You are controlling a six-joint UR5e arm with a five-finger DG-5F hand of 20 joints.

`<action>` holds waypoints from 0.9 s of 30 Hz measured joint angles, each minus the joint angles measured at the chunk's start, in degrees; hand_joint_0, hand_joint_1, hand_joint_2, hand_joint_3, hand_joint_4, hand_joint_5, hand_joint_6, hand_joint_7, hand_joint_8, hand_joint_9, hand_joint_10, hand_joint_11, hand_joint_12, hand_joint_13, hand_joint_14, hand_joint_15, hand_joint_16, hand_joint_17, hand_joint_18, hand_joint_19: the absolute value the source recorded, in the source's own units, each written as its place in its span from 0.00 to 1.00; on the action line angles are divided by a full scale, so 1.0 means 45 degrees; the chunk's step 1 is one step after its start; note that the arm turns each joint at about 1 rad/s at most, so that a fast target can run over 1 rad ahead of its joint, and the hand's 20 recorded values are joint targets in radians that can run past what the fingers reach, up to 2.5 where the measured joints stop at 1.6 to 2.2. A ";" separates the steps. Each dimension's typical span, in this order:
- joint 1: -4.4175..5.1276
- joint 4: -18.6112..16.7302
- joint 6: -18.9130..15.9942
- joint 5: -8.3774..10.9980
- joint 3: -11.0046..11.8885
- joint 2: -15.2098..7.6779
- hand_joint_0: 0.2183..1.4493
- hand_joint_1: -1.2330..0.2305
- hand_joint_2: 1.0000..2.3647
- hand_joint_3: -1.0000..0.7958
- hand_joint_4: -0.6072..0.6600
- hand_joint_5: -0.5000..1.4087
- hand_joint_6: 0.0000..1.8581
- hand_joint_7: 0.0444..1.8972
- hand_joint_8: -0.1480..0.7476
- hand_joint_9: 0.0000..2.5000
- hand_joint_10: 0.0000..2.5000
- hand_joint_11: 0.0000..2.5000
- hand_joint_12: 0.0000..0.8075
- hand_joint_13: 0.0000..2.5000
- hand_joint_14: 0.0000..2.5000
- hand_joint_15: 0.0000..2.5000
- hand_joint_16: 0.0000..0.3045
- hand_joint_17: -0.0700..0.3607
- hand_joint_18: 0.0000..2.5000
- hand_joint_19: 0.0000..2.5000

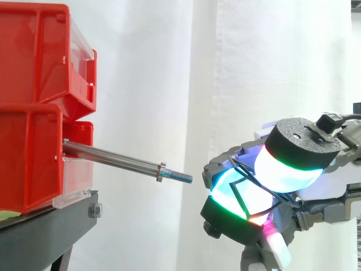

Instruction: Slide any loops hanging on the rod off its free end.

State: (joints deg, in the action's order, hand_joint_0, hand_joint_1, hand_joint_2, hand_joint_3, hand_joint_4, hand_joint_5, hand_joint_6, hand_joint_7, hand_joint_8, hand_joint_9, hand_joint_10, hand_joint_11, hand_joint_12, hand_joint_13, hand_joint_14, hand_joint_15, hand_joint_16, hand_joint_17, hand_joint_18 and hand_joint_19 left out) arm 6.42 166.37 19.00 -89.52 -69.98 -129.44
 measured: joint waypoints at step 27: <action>0.0036 0.0002 -0.0276 0.0166 0.0000 -0.0003 0.33 0.30 0.01 0.35 0.63 0.18 0.48 0.58 0.53 0.37 0.01 0.19 0.47 0.34 0.01 0.13 0.16 0.42 0.32 0.18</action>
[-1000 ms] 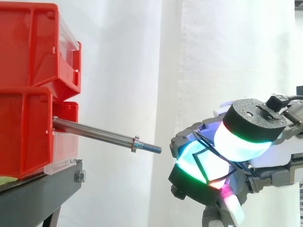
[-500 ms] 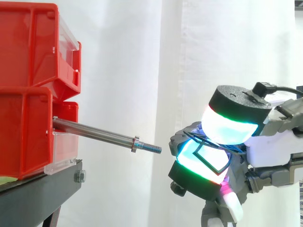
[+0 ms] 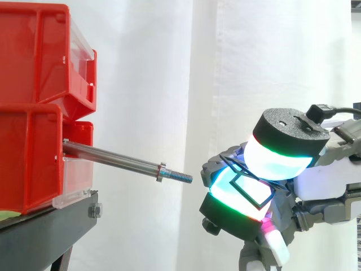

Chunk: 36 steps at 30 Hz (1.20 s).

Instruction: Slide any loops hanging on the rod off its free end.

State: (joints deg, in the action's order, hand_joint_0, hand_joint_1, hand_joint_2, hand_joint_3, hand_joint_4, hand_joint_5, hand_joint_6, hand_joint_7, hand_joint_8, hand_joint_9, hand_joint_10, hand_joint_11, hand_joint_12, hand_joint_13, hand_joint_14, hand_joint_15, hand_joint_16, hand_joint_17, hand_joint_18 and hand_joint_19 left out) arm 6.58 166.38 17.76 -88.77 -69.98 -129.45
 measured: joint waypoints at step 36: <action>0.0046 -0.0001 -0.0005 0.0042 -0.0004 0.0000 0.31 0.34 0.01 0.34 0.63 0.19 0.46 0.61 0.53 0.39 0.01 0.19 0.47 0.35 0.00 0.13 0.16 0.41 0.32 0.18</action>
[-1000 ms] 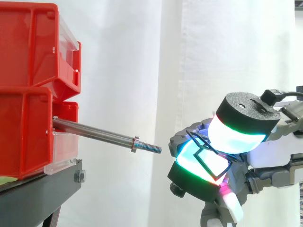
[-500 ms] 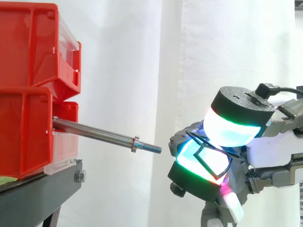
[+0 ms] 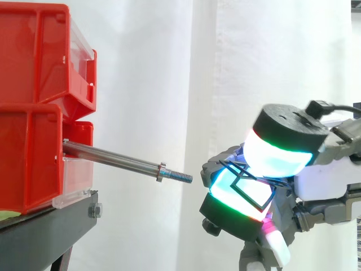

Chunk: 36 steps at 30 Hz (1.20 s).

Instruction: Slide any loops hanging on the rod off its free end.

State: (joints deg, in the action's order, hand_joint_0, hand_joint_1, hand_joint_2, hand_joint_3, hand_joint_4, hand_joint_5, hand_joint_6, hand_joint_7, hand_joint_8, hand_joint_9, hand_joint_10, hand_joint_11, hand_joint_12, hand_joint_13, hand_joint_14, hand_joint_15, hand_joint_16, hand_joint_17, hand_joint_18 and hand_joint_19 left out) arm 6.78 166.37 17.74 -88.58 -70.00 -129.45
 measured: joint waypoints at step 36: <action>0.0131 0.0042 -0.0173 0.0257 -0.0004 -0.0001 0.31 0.35 0.01 0.44 0.62 0.19 0.48 0.64 0.53 0.40 0.01 0.20 0.47 0.34 0.01 0.13 0.16 0.41 0.31 0.19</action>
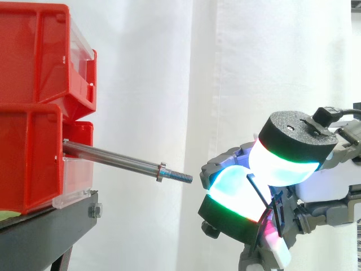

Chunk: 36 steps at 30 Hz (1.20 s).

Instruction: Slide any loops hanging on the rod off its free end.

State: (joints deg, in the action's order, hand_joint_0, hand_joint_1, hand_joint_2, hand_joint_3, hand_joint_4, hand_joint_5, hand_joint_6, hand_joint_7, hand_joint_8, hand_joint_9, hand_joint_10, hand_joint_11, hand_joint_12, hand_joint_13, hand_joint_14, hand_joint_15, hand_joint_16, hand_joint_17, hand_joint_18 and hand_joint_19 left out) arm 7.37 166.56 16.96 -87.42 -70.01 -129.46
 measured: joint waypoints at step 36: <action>0.0331 0.0924 -0.1620 0.1277 0.0007 0.0011 0.32 0.42 0.01 0.38 0.56 0.18 0.48 0.61 0.53 0.44 0.01 0.29 0.46 0.37 0.01 0.14 0.16 0.42 0.32 0.19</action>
State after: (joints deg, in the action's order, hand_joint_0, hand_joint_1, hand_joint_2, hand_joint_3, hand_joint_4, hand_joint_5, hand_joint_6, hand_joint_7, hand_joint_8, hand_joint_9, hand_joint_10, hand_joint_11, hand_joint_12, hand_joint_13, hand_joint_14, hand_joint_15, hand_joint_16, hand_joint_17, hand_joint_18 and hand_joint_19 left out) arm 8.86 170.72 9.67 -81.68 -69.98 -129.41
